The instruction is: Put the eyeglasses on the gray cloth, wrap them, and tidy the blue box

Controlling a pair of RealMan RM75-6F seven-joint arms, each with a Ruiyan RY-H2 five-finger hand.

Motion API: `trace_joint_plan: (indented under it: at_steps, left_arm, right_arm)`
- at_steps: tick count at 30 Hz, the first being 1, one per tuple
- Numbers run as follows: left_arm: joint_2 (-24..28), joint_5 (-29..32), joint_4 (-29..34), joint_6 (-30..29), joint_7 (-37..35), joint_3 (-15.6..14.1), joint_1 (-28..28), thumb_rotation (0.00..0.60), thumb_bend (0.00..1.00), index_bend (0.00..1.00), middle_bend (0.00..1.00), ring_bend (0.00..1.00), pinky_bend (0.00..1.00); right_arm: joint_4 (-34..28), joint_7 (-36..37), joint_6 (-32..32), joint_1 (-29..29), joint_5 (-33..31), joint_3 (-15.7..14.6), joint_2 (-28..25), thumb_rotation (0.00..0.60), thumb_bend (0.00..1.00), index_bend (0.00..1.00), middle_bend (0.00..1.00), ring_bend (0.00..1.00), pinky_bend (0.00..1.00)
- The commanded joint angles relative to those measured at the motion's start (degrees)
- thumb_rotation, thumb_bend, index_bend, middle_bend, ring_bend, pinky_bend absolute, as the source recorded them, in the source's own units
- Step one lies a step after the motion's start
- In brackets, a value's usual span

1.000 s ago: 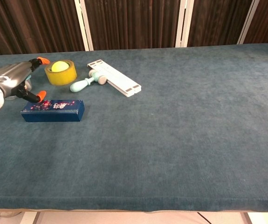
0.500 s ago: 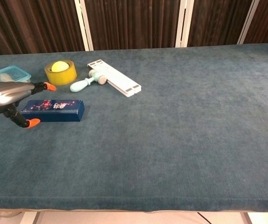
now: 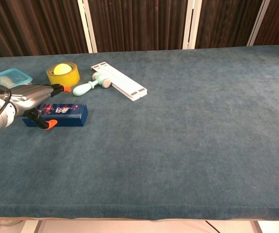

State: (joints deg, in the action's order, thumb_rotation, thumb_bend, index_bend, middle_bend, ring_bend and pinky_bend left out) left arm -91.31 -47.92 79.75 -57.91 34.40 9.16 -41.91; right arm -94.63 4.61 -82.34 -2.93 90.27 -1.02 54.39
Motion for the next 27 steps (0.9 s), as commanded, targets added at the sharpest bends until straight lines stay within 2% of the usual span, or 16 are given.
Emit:
trace_joint_plan:
  at_steps: [1,9,13,15,18,19,22,27]
  left_arm:
    - [-0.3,1.0,-0.7,0.8,0.4,0.2,-0.5,0.6,0.4,0.2,0.0,0.0,0.04]
    - [-0.9,1.2,-1.9,0.7,-1.1,0.7,-0.5,0.6,0.41,0.4,0.0,0.0,0.05]
    - [-0.9,1.1,-2.0,0.6,-1.3,0.7,-0.4,0.6,0.41,0.41,0.0,0.0,0.05]
    - [-0.6,1.4,-1.6,0.9,-0.9,0.5,-0.5,0.6,0.41,0.35,0.0,0.0,0.05]
    - [0.2,1.1,-0.5,0.8,-0.8,0.3,-0.4,0.6,0.4,0.06,0.0,0.0,0.05]
    - [0.4,0.7,0.0,0.5,-1.0,0.3,-0.3,0.6,0.39,0.01,0.0,0.0,0.05]
    - [1.8,-1.3,2.2,-1.1,-2.0,-0.1,0.6,0.6,0.38,0.0,0.0,0.0,0.05]
    - [7.0,-8.6,8.8,-8.2,-4.2,-2.6,4.7,0.6,0.37,0.0,0.0,0.0,0.05]
  right_arm:
    - [0.0,-0.1,0.2,-0.1,-0.2,0.1,0.1,0.6,0.25,0.0,0.0,0.0,0.0]
    - [0.0,-0.6,0.7,-0.3,-0.5,0.1,0.2,0.6,0.25,0.0,0.0,0.0,0.0]
    - [-0.1,-0.7,0.7,-0.3,-0.6,0.1,0.2,0.6,0.25,0.0,0.0,0.0,0.0]
    - [-0.1,-0.6,0.7,-0.3,-0.6,0.1,0.2,0.6,0.25,0.0,0.0,0.0,0.0]
    - [-0.1,-0.6,0.7,-0.3,-0.5,0.1,0.2,0.6,0.25,0.0,0.0,0.0,0.0]
    - [-0.1,-0.6,0.7,-0.3,-0.5,0.1,0.2,0.6,0.25,0.0,0.0,0.0,0.0]
    - [-0.1,-0.6,0.6,-0.3,-0.4,0.1,0.2,0.6,0.25,0.0,0.0,0.0,0.0]
    - [-0.1,-0.7,0.8,-0.4,-0.1,-0.1,0.3,0.6,0.25,0.0,0.0,0.0,0.0]
